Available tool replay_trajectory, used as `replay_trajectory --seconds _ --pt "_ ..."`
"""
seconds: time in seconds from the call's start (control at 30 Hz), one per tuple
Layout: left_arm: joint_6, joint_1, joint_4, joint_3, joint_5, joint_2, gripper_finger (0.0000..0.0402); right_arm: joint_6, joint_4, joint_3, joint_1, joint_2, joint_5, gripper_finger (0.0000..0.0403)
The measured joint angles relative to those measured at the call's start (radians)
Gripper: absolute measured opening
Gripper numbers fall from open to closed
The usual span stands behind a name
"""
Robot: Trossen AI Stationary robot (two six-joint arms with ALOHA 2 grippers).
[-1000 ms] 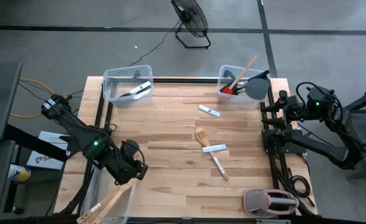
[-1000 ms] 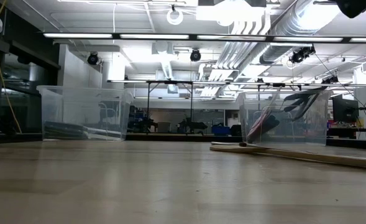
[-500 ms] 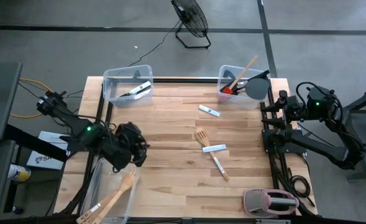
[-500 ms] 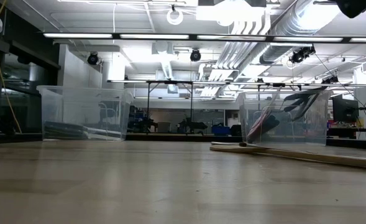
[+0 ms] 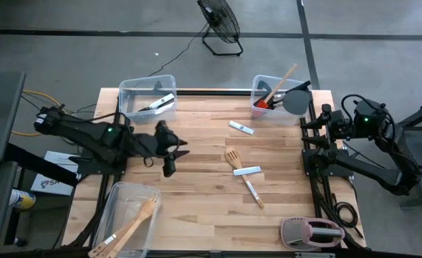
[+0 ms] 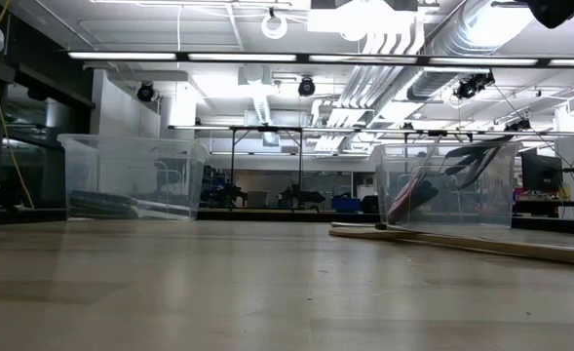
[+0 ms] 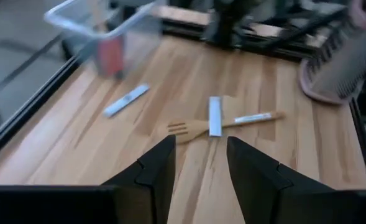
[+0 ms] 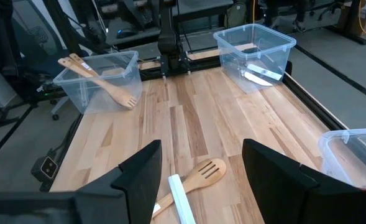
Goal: Pick & Place Kitchen Items
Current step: Put the brown serving spoon into the bottom transparent bin
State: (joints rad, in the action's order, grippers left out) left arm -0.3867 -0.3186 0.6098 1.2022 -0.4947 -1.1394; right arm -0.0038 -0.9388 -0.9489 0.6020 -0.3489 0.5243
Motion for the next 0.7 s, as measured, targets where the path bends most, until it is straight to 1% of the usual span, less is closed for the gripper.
replay_trajectory --seconds 0.1,0.17,0.23,0.33,0.43,0.5,0.57,0.7 --pt "0.14 0.044 -0.197 -0.115 0.105 0.037 0.0141 0.0 0.0 0.0 0.0 0.0 0.0 0.0215" --pt "0.176 0.075 -0.318 -0.198 0.153 0.08 0.0141 0.0 0.0 0.0 0.0 0.0 0.001 0.0215" --pt "0.187 0.111 -0.412 -0.273 0.174 0.121 0.0141 0.0 0.0 0.0 0.0 0.0 0.0 0.0215" --pt "0.228 0.166 -0.452 -0.36 0.192 0.174 0.0141 0.0 0.0 0.0 0.0 0.0 0.0 0.0215" --pt "0.271 0.215 -0.464 -0.406 0.232 0.234 0.0141 0.0 0.0 0.0 0.0 0.0 0.0 0.0215" --pt "0.29 0.251 -0.495 -0.428 0.287 0.265 0.0141 0.0 0.0 0.0 0.0 0.0 0.001 0.0215" --pt "0.308 0.288 -0.49 -0.447 0.342 0.29 0.0141 0.0 0.0 0.0 0.0 0.0 0.001 0.0215" --pt "0.297 0.333 -0.48 -0.446 0.376 0.324 0.0141 0.0 0.0 0.0 0.0 0.0 0.001 0.0215"
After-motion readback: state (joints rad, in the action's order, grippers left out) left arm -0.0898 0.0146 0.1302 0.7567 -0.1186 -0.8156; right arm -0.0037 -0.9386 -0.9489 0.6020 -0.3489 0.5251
